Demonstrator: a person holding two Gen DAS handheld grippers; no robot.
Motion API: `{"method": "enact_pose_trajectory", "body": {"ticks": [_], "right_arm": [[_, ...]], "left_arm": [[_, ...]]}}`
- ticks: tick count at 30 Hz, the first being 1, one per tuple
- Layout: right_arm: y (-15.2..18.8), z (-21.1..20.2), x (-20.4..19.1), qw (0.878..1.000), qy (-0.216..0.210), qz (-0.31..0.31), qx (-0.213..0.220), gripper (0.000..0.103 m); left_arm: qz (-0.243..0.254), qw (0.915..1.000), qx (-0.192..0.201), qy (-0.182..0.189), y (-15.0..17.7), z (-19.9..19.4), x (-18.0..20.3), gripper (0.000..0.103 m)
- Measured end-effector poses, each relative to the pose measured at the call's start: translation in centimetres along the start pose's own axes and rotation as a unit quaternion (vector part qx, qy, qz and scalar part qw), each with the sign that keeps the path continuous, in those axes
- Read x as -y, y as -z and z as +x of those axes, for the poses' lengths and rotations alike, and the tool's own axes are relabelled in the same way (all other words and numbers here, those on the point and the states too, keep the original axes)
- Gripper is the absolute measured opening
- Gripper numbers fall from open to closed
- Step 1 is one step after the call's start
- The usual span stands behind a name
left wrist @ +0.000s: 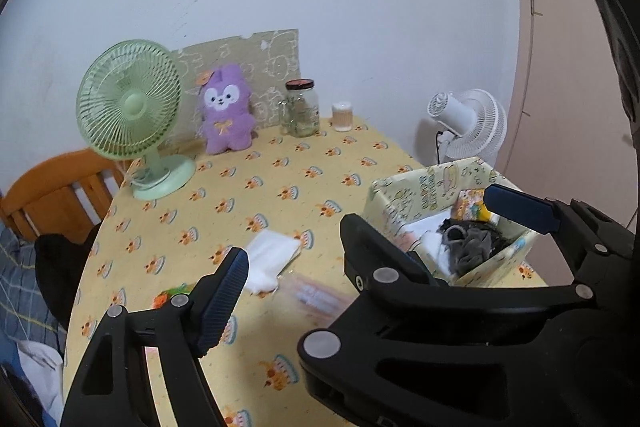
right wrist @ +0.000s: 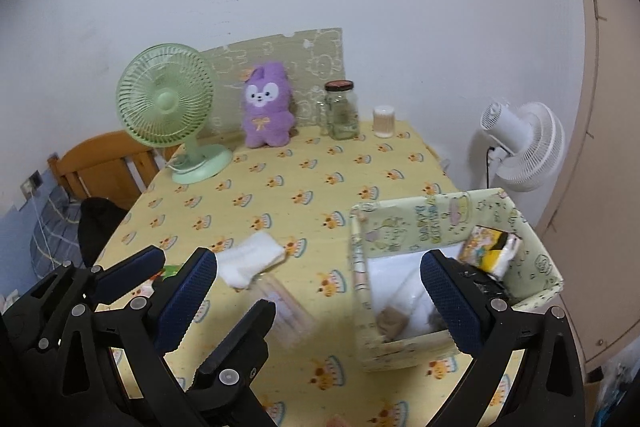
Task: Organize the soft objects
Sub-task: 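Move both tools back over the remaining items on the table, then grasp the white tissue pack with the left tool while the right tool grasps the clear plastic tube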
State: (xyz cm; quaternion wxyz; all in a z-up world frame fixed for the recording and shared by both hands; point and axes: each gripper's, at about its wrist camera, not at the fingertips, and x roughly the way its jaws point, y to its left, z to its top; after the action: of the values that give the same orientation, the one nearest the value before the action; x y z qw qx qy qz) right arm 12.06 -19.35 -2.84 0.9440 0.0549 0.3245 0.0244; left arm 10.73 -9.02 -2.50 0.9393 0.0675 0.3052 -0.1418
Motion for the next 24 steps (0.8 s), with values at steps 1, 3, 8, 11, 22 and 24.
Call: {"method": "enact_pose_trajectory", "body": {"ticks": [1,3,8,11,22,24], "right_arm": [[0.2,0.0,-0.4,1.000,-0.002,-0.001,0.004,0.103],[0.5,0.1,-1.1,1.000,-0.005,-0.001,0.004,0.103],[1.5,1.1,-2.8,1.000,-0.008,-0.007,-0.012,0.103],[2.5,1.8,-3.8,1.000,-0.010,-0.016,-0.017,0.103],[6.5,5.1,-6.1,0.998,0.000,-0.034,-0.056,0.103],[7.1,5.8,-6.2,0.997,-0.003,-0.031,-0.065,0.103]], "left_arm": [[-0.001,1.0000,0.001,-0.002,0.2,-0.2,-0.3,0.079],[-0.006,1.0000,0.000,-0.005,0.7,-0.2,-0.9,0.079],[-0.021,0.9997,-0.012,-0.008,2.3,0.1,-2.3,0.080],[-0.028,0.9993,-0.023,-0.013,3.5,0.9,-3.1,0.080],[-0.043,0.9971,-0.063,-0.004,7.6,3.6,-5.3,0.081],[-0.045,0.9962,-0.074,-0.007,8.2,4.2,-5.6,0.081]]}}
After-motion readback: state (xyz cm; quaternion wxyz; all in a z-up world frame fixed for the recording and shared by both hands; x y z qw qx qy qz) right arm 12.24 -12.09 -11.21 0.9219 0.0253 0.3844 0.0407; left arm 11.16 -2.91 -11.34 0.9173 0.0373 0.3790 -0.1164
